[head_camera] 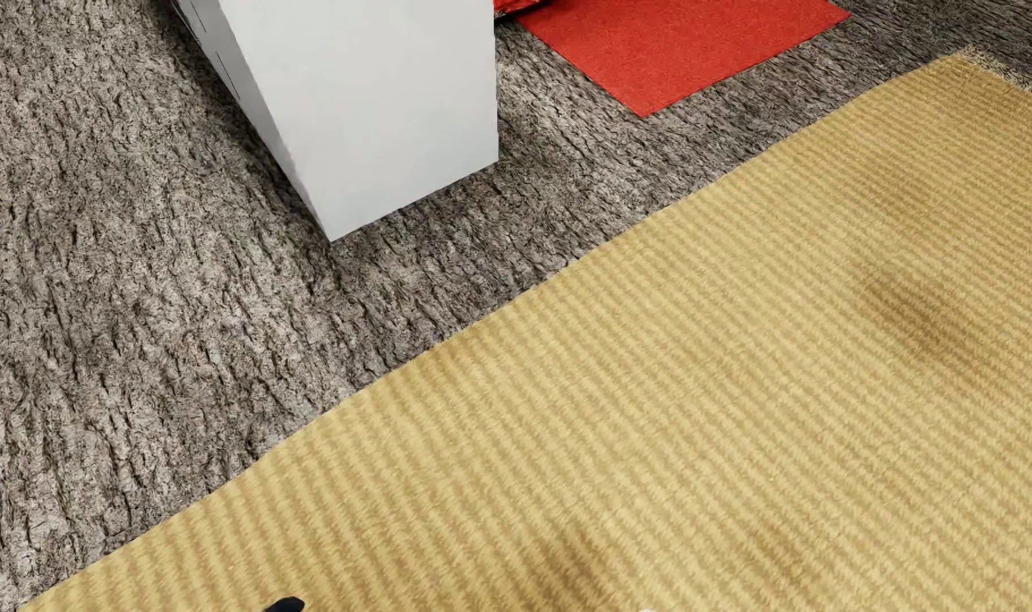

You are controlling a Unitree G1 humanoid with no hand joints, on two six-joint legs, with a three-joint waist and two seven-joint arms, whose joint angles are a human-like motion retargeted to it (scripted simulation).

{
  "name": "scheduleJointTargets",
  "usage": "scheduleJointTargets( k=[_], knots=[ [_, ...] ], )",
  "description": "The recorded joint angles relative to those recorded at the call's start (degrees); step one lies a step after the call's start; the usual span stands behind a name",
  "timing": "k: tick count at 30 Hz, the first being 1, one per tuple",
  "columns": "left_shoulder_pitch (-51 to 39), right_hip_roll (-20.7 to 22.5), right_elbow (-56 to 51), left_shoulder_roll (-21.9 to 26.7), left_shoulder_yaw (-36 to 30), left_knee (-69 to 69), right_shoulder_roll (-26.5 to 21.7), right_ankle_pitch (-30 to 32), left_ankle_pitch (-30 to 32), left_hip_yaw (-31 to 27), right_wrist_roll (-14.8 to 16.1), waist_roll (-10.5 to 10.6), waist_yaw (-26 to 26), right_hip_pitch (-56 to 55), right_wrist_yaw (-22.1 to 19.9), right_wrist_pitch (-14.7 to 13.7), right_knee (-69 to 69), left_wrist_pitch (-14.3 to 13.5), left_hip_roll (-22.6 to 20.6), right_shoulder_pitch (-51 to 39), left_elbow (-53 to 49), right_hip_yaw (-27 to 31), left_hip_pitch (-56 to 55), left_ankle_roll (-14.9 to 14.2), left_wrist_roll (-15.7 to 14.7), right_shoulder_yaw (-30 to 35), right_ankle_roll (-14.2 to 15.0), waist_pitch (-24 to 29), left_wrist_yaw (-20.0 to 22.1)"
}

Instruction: Circle the counter

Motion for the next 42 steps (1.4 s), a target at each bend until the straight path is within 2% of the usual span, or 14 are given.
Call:
scheduleJointTargets(
  k=[2, 5, 9, 11, 13, 15, 20, 25, 28, 31, 35, 37, 40, 42],
  knots=[
    [0.57, 6.12, 2.83, 5.82, -3.68, -5.36, -1.06, 1.69, 0.51, -7.61, -5.91, 0.51, -1.70, -11.47, 4.56, -8.18, -3.04, -6.91, -1.93, 2.58, -1.86, 10.54, 3.23, -1.81, 1.43, -2.14, 3.51, 0.46, -2.85],
    [5.66, 15.61, 4.10, 11.75, -5.17, -6.83, -0.31, 3.12, -2.22, -15.38, -9.64, 2.18, -2.86, -16.73, 2.06, -5.18, -24.61, -10.28, -0.16, 2.24, -8.19, 27.08, 6.86, -4.53, -0.51, -10.86, 6.71, 1.09, -3.30],
    [12.77, 19.84, 4.79, 10.15, -0.72, 16.27, -1.77, 8.00, 5.95, -21.93, -22.91, 5.56, -1.26, -9.33, -6.10, -1.90, -23.66, -6.15, 8.35, -3.73, -10.48, 24.63, 5.90, -2.00, -2.83, -8.46, 10.74, 2.36, -0.95],
    [15.54, 20.50, 6.15, 3.98, 2.39, 37.45, -2.65, 1.98, 21.30, -20.84, -23.31, 7.83, -0.07, -2.20, -7.91, -3.61, -22.08, -5.36, 16.95, -10.90, -11.15, 19.39, -3.10, 4.95, -4.22, -8.67, 9.41, 2.97, 1.25],
    [18.74, 20.70, 5.37, -2.36, 1.49, 48.73, -4.79, -0.04, 18.72, -19.63, -24.91, 9.34, 1.55, 6.87, -9.35, -3.57, -27.12, -5.96, 18.04, -20.04, -10.33, 16.40, -11.99, 5.43, -2.51, -7.26, 9.04, 2.91, -0.73],
    [21.67, 20.39, 2.04, -5.79, 1.06, 51.00, -5.37, -1.27, 20.52, -17.88, -22.05, 9.36, 3.08, 14.93, -11.83, -4.17, -32.83, -5.97, 14.61, -28.17, -10.38, 13.62, -20.69, 2.03, 2.06, -7.87, 8.94, 2.23, -3.65],
    [21.27, 21.34, -10.73, -9.84, 11.37, 17.32, -7.08, -7.31, 23.29, -13.30, -4.82, 7.65, 5.57, 28.05, -15.02, -8.35, -39.19, -3.93, 9.60, -44.71, -6.61, 7.91, -31.95, -3.46, 0.64, -4.35, 9.96, 1.59, -0.20],
    [18.52, 22.94, -26.17, -7.41, 10.28, -9.00, -8.08, -7.58, 19.68, -2.09, 5.27, 6.16, 5.06, 38.74, -16.04, -11.20, -41.73, -6.18, 9.05, -45.34, -3.48, 6.19, -31.45, -0.76, 3.16, 7.24, 13.25, 3.03, 1.11],
    [17.35, 18.12, -28.98, -8.61, 7.44, 4.09, -9.52, 4.52, 22.50, -0.97, 0.93, 4.08, 5.77, 39.60, -14.11, -10.75, -29.55, -8.16, 8.12, -36.41, -5.00, 8.84, -30.61, 10.91, 3.59, 12.94, 15.09, 3.82, 1.15],
    [14.08, 11.26, -20.03, -8.80, 2.00, 12.45, -7.62, 19.23, 12.82, -1.12, -9.23, 0.93, 4.97, 24.32, -12.66, -6.40, 5.67, -10.41, 2.95, -26.21, -6.42, 14.74, -26.59, 11.01, 5.72, 13.67, 10.00, 4.70, -0.83],
    [10.68, 21.80, 5.14, -7.96, -1.51, 4.70, 0.40, 12.47, 7.44, -5.05, -10.75, -0.78, 1.98, -1.08, -7.11, 1.94, 23.68, -13.21, -5.75, -18.75, -15.81, 27.28, -13.28, 9.67, 3.71, 6.99, 7.42, 5.11, 2.05],
    [8.33, 21.47, 7.47, -5.33, -4.72, 0.81, 1.37, 12.17, 5.18, -10.26, -13.88, -0.35, 0.47, -9.14, -2.06, -1.56, 14.56, -15.64, -8.64, -11.71, -19.48, 26.55, -6.73, 8.71, -0.02, 7.94, 4.77, 4.79, 1.67],
    [3.08, 14.28, 1.69, -1.27, -11.30, -2.19, 5.87, 13.02, 1.07, -18.74, -11.25, -0.09, -1.94, -12.73, -7.89, -6.58, -18.56, -15.90, -11.67, 1.32, -22.66, 11.65, 1.30, 7.69, -2.58, 3.13, 1.48, 4.24, 0.15],
    [0.98, 20.10, 1.10, -0.08, -13.43, -6.68, 8.55, 13.63, 0.56, -21.28, -7.51, -0.17, -2.60, -11.93, -8.80, -7.52, -46.33, -14.30, -12.52, 5.73, -21.21, 10.58, 8.26, 7.00, -3.23, 0.82, 8.58, 3.91, 1.01]
  ],
)
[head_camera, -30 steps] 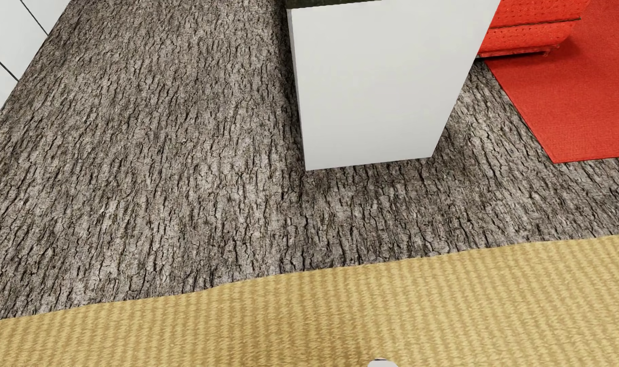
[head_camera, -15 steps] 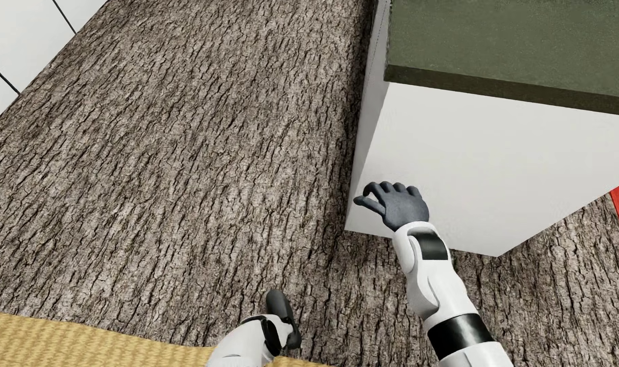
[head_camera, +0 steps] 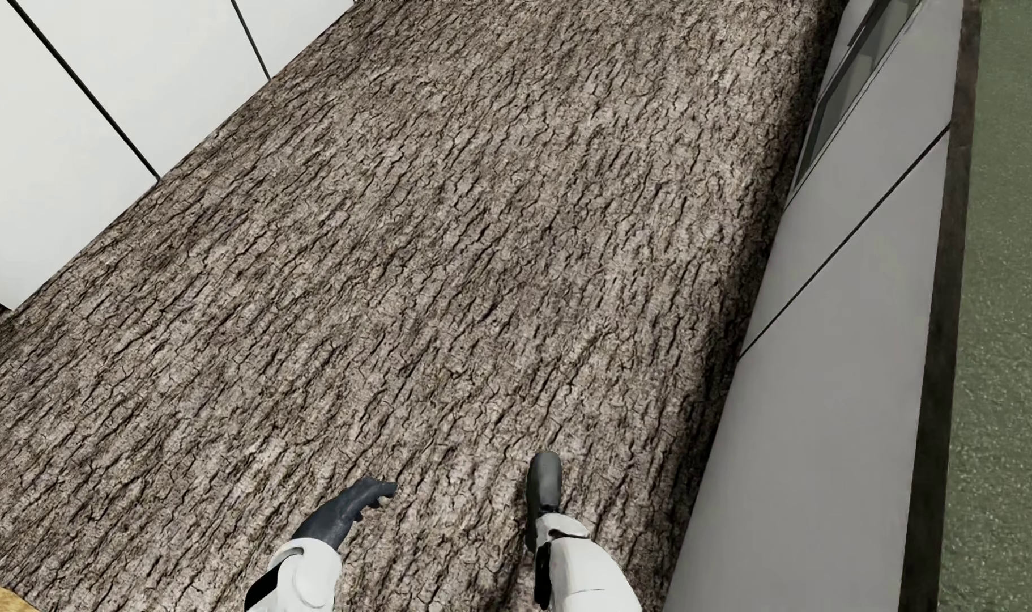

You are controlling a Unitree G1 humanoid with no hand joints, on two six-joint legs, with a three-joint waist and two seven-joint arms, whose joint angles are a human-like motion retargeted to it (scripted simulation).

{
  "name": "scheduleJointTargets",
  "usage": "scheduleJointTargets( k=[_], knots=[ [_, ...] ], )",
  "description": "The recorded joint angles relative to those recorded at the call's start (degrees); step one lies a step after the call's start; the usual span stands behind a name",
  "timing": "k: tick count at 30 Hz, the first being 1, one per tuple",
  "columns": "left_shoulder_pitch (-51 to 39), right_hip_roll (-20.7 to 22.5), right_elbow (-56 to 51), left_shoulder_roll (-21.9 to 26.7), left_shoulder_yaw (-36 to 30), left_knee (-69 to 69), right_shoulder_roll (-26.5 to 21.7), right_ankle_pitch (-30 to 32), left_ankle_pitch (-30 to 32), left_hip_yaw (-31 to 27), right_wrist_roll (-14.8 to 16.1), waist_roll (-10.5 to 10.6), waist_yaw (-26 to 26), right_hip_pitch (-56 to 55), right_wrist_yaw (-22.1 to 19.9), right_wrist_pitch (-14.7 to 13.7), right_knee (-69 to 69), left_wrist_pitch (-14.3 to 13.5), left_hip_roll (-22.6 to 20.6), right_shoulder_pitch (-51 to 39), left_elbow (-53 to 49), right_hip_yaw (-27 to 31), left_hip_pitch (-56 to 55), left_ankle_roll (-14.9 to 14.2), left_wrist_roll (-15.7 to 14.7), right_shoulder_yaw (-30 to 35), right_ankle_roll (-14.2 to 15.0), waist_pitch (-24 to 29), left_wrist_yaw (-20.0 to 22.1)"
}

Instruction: Circle the counter

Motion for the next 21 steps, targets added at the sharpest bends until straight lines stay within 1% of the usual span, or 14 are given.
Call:
scheduleJointTargets(
  k=[1, 2, 3, 5, 7, 8, 9, 10, 12, 13, 14, 16, 20, 21],
  knots=[
    [-0.36, 3.46, 0.43, 0.13, -0.68, -1.74, -0.42, -3.31, -0.22, -0.59, -1.08, 0.12, -0.23, -0.69, 2.38, -0.61, -6.59, 1.57, -0.11, 0.73, 1.93, 6.16, 3.81, -0.50, -0.02, 1.28, 7.79, -0.11, 0.03],
    [-0.36, 5.13, 0.16, 0.35, -1.15, -2.24, -1.31, -4.32, 0.09, -0.37, -3.56, 0.05, -0.10, -1.30, 4.43, -1.37, -6.21, 3.22, -0.20, 0.61, 4.52, 5.27, 6.97, -0.68, 0.40, 2.96, 6.64, -0.22, -0.03],
    [0.18, 5.54, -0.77, 0.60, -1.75, -1.10, -2.51, -3.08, 1.08, 0.42, -7.12, 0.08, -0.11, -2.21, 5.41, -2.36, 0.30, 4.76, -0.27, 0.23, 7.79, 1.99, 9.99, -0.80, 1.14, 4.67, 4.55, -0.33, -0.44],
    [1.32, 6.40, -6.28, 1.11, -4.19, 4.88, -1.22, 2.13, 8.83, 0.42, -7.72, 1.24, -1.51, -2.46, 1.46, -1.06, 11.76, 7.70, 2.05, 0.55, 15.30, 0.35, 12.95, -0.98, 3.63, 1.11, -7.78, -0.37, -2.68],
    [3.69, 5.77, -11.82, 0.87, -5.74, 25.44, 3.55, -0.90, 20.84, -0.76, -0.14, 3.11, -2.80, -0.63, -4.45, 1.99, 21.93, 9.64, 6.40, 1.24, 22.85, -2.44, 8.05, -8.48, 6.20, -6.64, -14.81, -0.05, -3.99],
    [4.91, 5.75, -12.67, 0.63, -5.58, 38.18, 5.63, -5.18, 28.29, -1.77, 5.58, 3.98, -2.82, 1.80, -6.47, 3.87, 24.80, 10.07, 8.90, -0.39, 24.85, -3.66, 2.84, -10.88, 7.03, -10.22, -14.65, 0.28, -4.33],
    [6.96, 6.48, -11.36, 1.02, -3.93, 48.97, 6.32, -8.59, 28.73, -3.35, 10.43, 4.77, -2.42, 5.10, -8.34, 6.56, 25.62, 10.17, 10.94, -4.74, 23.23, -4.38, -3.46, -10.37, 6.95, -12.72, -14.52, 0.56, -4.51],
    [9.40, 7.58, -6.80, 0.79, -1.22, 56.96, 5.11, -10.89, 23.74, -4.16, 10.55, 5.38, -1.68, 9.14, -9.61, 7.93, 24.48, 9.66, 13.34, -8.92, 21.13, -4.62, -9.85, -8.05, 6.10, -12.25, -14.52, 0.71, -3.64],
    [14.68, 10.50, 4.52, -1.53, 5.26, 63.53, -0.14, -13.15, 20.68, -4.23, -2.57, 6.11, 0.91, 18.59, -7.06, 9.27, 18.79, 7.58, 19.24, -20.57, 16.18, -3.24, -21.77, -5.46, 2.83, -1.81, -14.12, 0.68, 0.12],
    [16.70, 11.95, 6.83, -2.06, 7.41, 62.34, -2.67, -14.07, 20.45, -3.75, -10.48, 6.26, 2.51, 23.13, -5.98, 5.87, 15.94, 6.69, 21.51, -25.93, 14.08, -1.67, -26.85, -3.96, 1.87, 4.96, -13.89, 0.48, 0.63],
    [18.19, 13.00, 5.78, -2.14, 8.59, 58.43, -3.88, -15.12, 20.14, -2.87, -13.68, 6.25, 4.05, 27.12, -6.35, 2.11, 13.49, 5.62, 22.90, -30.51, 11.99, 0.24, -31.34, -3.66, 1.55, 7.89, -13.63, 0.13, 1.10],
    [20.18, 14.57, -1.16, -1.38, 9.29, 42.96, -4.58, -17.92, 20.40, -0.80, -9.71, 6.07, 6.38, 34.28, -7.08, -2.59, 10.21, 3.62, 23.68, -38.00, 9.33, 4.18, -37.32, -3.15, 2.14, 7.23, -13.08, -0.41, 1.01],
    [21.29, 15.69, -19.53, -2.69, 11.16, -9.62, -7.72, -22.40, 19.69, -3.89, 4.91, 6.05, 7.14, 46.38, -9.05, -6.07, 4.06, 3.78, 17.17, -47.08, 8.43, 8.70, -38.53, -11.06, 2.67, 8.61, -11.29, -1.12, -0.85],
    [21.13, 15.53, -24.02, -2.61, 10.65, -12.07, -8.69, -22.28, 18.50, 1.09, 6.69, 6.22, 6.73, 49.18, -9.88, -5.93, 3.72, 3.73, 16.49, -47.05, 9.13, 8.53, -39.23, -16.17, 3.20, 9.16, -11.29, -1.10, -2.79]
  ],
)
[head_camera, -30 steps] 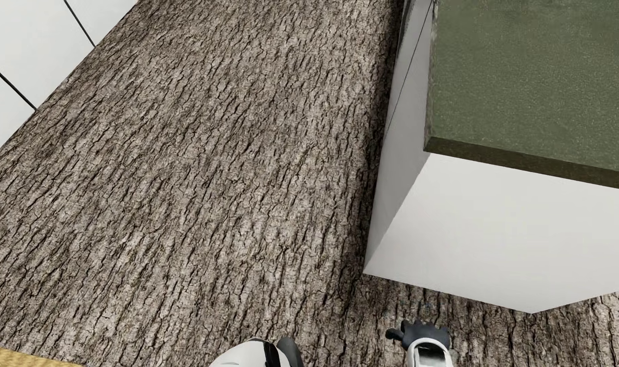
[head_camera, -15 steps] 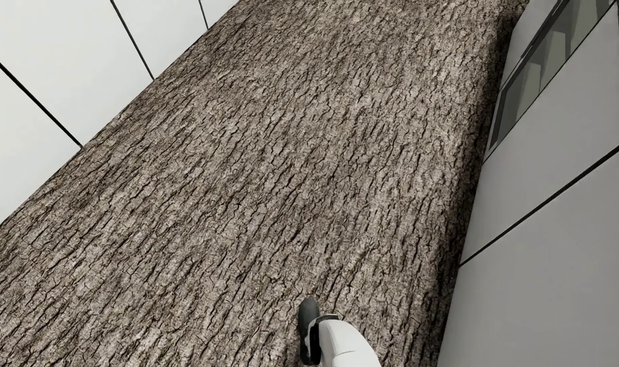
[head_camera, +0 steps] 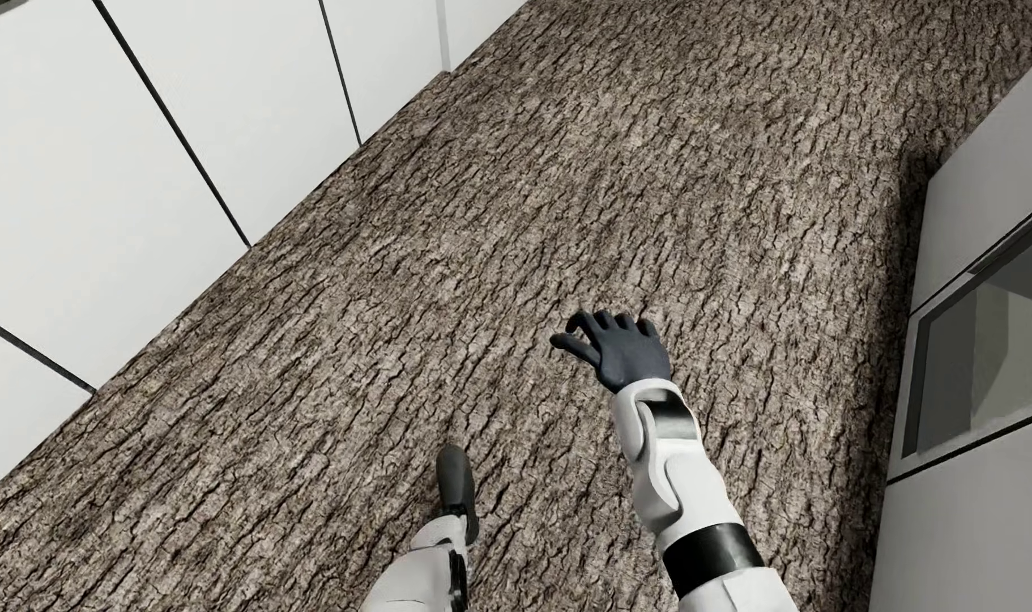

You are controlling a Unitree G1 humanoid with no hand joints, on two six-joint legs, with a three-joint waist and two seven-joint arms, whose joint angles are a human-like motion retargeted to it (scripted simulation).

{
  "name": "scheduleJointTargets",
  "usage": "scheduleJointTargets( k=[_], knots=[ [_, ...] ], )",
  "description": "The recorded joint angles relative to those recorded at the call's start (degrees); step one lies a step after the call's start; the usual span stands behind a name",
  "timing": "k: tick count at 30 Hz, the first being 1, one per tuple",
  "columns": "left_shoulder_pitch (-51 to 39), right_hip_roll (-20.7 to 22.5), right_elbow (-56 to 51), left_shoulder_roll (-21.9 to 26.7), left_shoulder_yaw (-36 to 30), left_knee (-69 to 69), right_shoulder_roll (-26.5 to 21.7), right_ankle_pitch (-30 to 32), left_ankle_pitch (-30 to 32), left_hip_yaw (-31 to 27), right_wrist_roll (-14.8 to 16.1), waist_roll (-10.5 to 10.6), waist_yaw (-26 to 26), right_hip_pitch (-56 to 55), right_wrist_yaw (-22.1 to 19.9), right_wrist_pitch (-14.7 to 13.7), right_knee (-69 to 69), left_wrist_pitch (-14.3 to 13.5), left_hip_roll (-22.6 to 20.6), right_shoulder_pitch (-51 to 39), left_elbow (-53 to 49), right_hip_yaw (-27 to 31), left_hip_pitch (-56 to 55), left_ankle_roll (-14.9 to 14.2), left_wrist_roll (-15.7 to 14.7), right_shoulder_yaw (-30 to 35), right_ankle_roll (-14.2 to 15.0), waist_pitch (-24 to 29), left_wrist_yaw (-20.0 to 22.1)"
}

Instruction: Circle the counter

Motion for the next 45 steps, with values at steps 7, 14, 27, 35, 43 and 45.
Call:
scheduleJointTargets(
  k=[7, 14, 27, 35, 43, 45],
  knots=[
    [-0.41, -15.09, 2.55, -5.64, 5.33, 32.31, 0.30, 26.93, -1.90, 8.03, -8.66, -5.43, 1.10, -11.53, -4.00, 7.19, 53.86, 4.28, -3.07, 13.21, 6.84, -3.29, 5.28, 14.25, 0.85, 2.98, 10.12, 0.60, 0.43],
    [-14.09, -22.80, 24.19, -0.49, -3.06, 18.55, 6.24, 19.52, -12.64, 1.27, 7.81, -7.50, -5.55, -45.10, -2.73, 19.04, 45.94, -2.70, -11.90, 35.71, 3.24, -7.25, 31.91, 11.84, 4.92, -17.82, 4.68, -0.11, -2.65],
    [-15.82, -10.43, 20.97, 5.10, -9.23, 68.51, 11.37, 15.23, 6.37, -2.01, -0.82, -1.73, -8.60, -37.33, 4.83, 12.36, 17.18, 3.01, -0.04, 38.08, 10.31, -18.58, 33.06, 6.52, 7.22, -21.81, -7.10, 0.66, -8.21],
    [-0.26, 2.43, 16.97, -0.13, 1.12, 32.46, 8.58, 4.65, 5.41, -5.74, -12.26, 1.09, -1.09, -10.42, 0.33, -2.65, 4.96, 1.21, 6.90, 4.35, 2.54, 2.38, 6.02, 7.88, 2.13, -3.23, -4.49, -0.25, -6.66],
    [-2.68, -4.31, 6.10, -3.11, 5.06, 23.66, 1.98, 12.87, 7.31, -5.47, -1.70, -1.22, -0.31, 2.25, -2.03, -1.53, 22.61, 2.59, -1.30, 11.56, 4.45, 0.97, 8.20, 5.98, 2.99, -1.33, -0.30, 0.26, -4.77],
    [-4.34, -11.92, 15.23, -4.64, 6.17, 27.82, 1.84, 24.71, 0.23, -1.29, -5.70, -3.58, 0.02, -9.03, 1.67, 4.77, 47.31, 2.89, -1.94, 14.67, 6.61, -3.08, 11.26, 6.32, 1.56, -2.62, 9.82, 0.89, -4.24]
  ],
)
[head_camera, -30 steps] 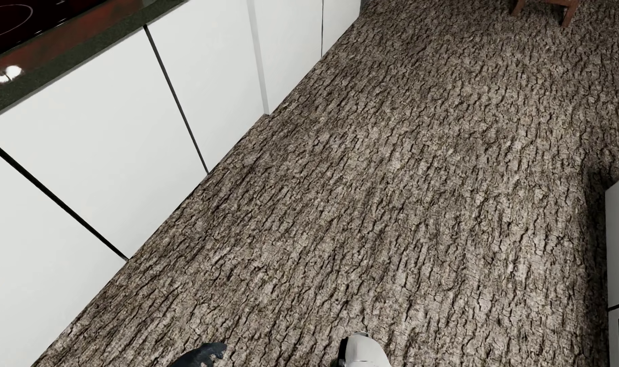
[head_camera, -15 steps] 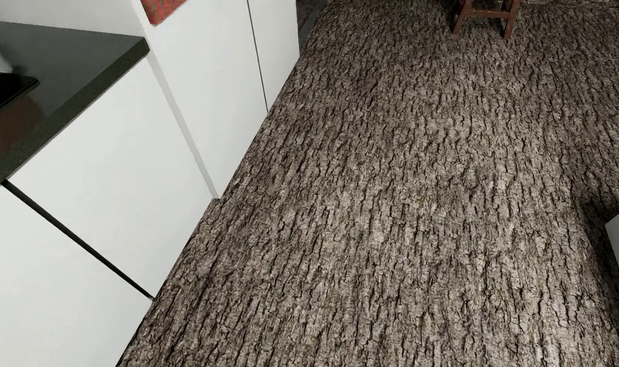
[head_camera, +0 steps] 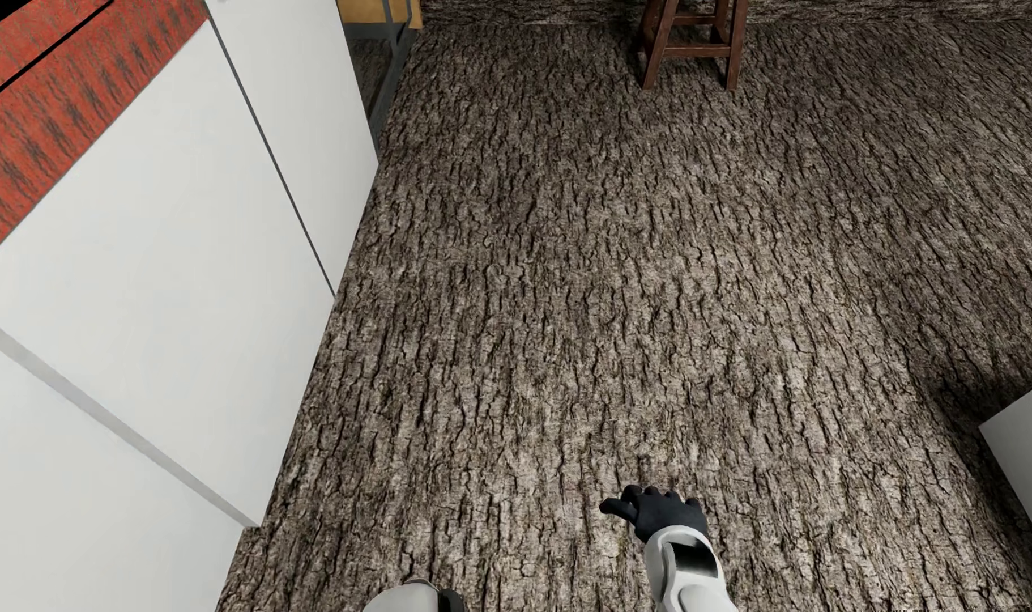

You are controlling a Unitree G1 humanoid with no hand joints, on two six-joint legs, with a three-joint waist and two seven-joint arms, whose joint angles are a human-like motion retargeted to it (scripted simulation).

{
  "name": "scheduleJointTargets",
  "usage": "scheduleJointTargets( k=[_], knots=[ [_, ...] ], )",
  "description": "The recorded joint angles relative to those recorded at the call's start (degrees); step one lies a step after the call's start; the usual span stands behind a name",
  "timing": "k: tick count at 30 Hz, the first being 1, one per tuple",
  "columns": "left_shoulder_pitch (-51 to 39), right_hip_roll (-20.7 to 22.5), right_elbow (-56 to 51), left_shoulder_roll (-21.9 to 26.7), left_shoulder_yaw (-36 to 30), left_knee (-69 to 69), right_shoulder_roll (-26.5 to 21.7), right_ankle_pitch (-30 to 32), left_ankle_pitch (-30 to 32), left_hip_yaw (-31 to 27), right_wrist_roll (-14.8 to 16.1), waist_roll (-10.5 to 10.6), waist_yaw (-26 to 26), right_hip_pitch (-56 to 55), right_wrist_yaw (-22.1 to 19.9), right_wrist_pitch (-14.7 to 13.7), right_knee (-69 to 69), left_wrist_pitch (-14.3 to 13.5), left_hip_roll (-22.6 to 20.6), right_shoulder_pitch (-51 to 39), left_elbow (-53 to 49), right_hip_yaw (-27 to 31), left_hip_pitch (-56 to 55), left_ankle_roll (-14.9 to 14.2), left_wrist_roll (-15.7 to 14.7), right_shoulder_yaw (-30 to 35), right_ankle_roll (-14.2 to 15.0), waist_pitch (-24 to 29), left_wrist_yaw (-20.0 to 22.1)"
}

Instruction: Circle the counter

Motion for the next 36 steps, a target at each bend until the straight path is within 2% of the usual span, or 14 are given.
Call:
scheduleJointTargets(
  k=[3, 5, 9, 12, 14, 16, 21, 23, 26, 27, 30, 32, 34, 36],
  knots=[
    [-6.10, -7.03, 14.25, 2.95, -4.51, -2.54, 1.58, -3.90, -5.49, 2.87, -1.99, -2.96, -1.82, -18.36, 4.33, 9.84, 17.49, 0.60, -1.18, 5.50, 4.80, -3.03, 7.69, -0.49, 6.60, -4.40, -2.70, 0.58, -1.78],
    [-10.91, -8.95, 14.99, 4.44, -6.01, -6.18, -0.36, -3.55, -7.62, 3.05, -5.84, -3.85, -3.54, -28.54, 7.90, 8.98, 15.98, -1.56, -2.83, 12.29, 5.04, -5.12, 12.72, -0.81, 8.50, -3.47, -2.67, 0.61, -1.82],
    [-19.04, -12.01, 9.03, 7.42, -7.34, -12.27, 1.14, -4.70, -12.36, 3.36, 1.68, -4.58, -5.89, -36.08, 5.77, 5.41, -21.35, -5.57, -5.17, 27.19, 1.36, -11.96, 21.75, -2.28, 3.64, -13.47, -4.50, 0.38, -0.32],
    [-23.85, -10.01, 9.58, 9.39, -9.22, -16.56, 3.08, -9.50, -15.71, 5.09, 0.30, -4.85, -6.12, -34.39, 7.46, 7.62, -56.63, -4.15, -6.80, 31.65, 1.18, -19.21, 28.70, -3.90, 3.17, -14.70, 2.63, 0.02, 0.20],
    [-22.35, -9.98, 10.40, 10.09, -7.74, -14.57, 2.37, -4.92, -18.03, 9.46, -5.25, -4.57, -5.89, -35.11, 9.94, 6.15, -48.72, -3.18, -6.52, 30.33, 0.66, -25.01, 33.16, -5.33, 2.17, -11.92, -3.07, -0.16, 0.89],
    [-19.41, -9.20, 6.98, 9.72, -7.15, -8.54, 4.15, -2.26, -13.03, 10.45, -6.25, -3.41, -6.68, -32.61, 7.61, 6.48, -42.14, -2.69, -4.52, 28.99, 1.18, -26.17, 36.73, -6.02, 1.58, -14.14, -16.47, -0.32, 1.17],
    [-9.87, 1.09, 3.95, 7.63, -6.99, 37.53, 10.78, -12.99, 5.59, 2.73, 4.97, 1.35, -7.02, -23.35, 0.56, 8.22, -33.65, -0.69, 5.27, 17.84, 2.88, -19.91, 19.55, -0.33, 3.82, -20.06, -18.69, -0.08, -2.20],
    [-7.04, 6.66, 7.87, 5.95, -7.08, 45.76, 8.34, -14.73, 2.55, -2.09, -4.59, 2.39, -5.77, -16.74, 7.02, 6.86, -36.91, -0.88, 6.24, 9.30, 2.77, -14.32, 10.36, 2.15, 4.47, -10.01, -18.55, -0.07, -2.54],
    [-4.40, 12.37, -2.71, 4.37, -7.33, 39.64, 3.78, -17.52, 2.61, -4.88, -27.89, 3.29, -3.06, -8.21, 8.49, -5.51, -39.66, -1.68, 9.47, -0.31, 0.57, -2.82, -0.02, 4.18, 4.58, 10.77, -17.91, -0.40, -1.83],
    [-3.54, 13.41, -9.11, 4.24, -7.51, 32.81, 4.33, -18.86, 2.32, -4.19, -27.50, 3.50, -2.34, -5.76, 5.11, -7.82, -39.83, -2.37, 10.47, -1.59, -0.60, 1.00, -2.09, 4.64, 4.38, 12.75, -17.60, -0.43, -1.39],
    [-2.35, 14.89, -21.79, 4.51, -8.42, -3.54, 7.05, -22.21, 4.64, -2.48, -0.26, 4.00, -1.55, 0.59, -0.55, -14.17, -41.71, -3.52, 9.12, -2.35, -2.91, 9.39, -3.50, 2.20, 3.66, 11.43, -16.77, -0.41, -0.74],
    [-3.30, 14.53, -26.59, 6.04, -11.36, -25.54, 5.57, -23.32, 2.68, -4.48, 16.43, 4.12, -1.87, 5.10, 1.19, -13.98, -44.16, -3.40, 5.18, -1.58, -2.74, 12.12, -2.85, -4.84, 6.68, 10.86, -16.35, -0.33, -2.17],
    [-4.37, 13.22, -28.29, 5.95, -11.28, -24.50, 2.40, -23.61, 5.15, -1.68, 19.56, 4.09, -2.22, 9.36, -0.58, -10.77, -44.06, -2.33, 2.99, 0.86, -2.86, 12.54, -3.78, -1.63, 7.76, 9.48, -15.35, -0.07, -3.08],
    [-3.45, 11.27, -22.16, 3.75, -6.63, -14.10, 0.51, -20.00, 13.01, -2.72, 15.20, 3.22, -1.71, 13.02, -2.03, -4.21, -39.96, -0.71, 1.95, 3.19, -4.37, 12.18, -4.23, 0.11, 4.71, 7.52, -15.46, 0.11, -0.80]
  ],
)
